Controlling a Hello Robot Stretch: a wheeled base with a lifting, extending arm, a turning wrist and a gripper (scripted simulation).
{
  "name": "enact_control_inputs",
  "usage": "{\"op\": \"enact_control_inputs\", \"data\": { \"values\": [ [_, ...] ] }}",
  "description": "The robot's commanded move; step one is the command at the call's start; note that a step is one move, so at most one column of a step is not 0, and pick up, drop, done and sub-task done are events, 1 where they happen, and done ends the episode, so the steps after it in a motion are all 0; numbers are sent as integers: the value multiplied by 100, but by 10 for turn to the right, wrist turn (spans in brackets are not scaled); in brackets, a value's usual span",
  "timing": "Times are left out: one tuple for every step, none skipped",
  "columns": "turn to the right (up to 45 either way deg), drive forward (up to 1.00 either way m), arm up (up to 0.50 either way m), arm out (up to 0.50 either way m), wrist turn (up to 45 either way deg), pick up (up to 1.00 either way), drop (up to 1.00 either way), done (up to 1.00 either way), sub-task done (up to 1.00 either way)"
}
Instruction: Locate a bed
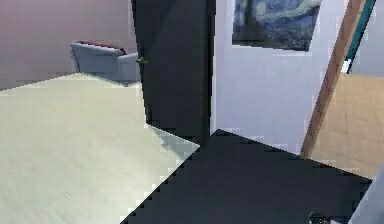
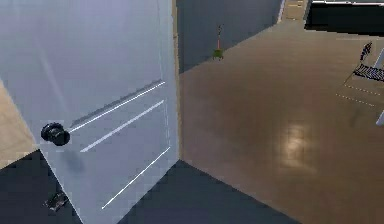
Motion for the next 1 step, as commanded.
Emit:
{"op": "enact_control_inputs", "data": {
  "values": [
    [0, 30, 0, 0, 0, 0, 0, 0, 0]
  ]
}}
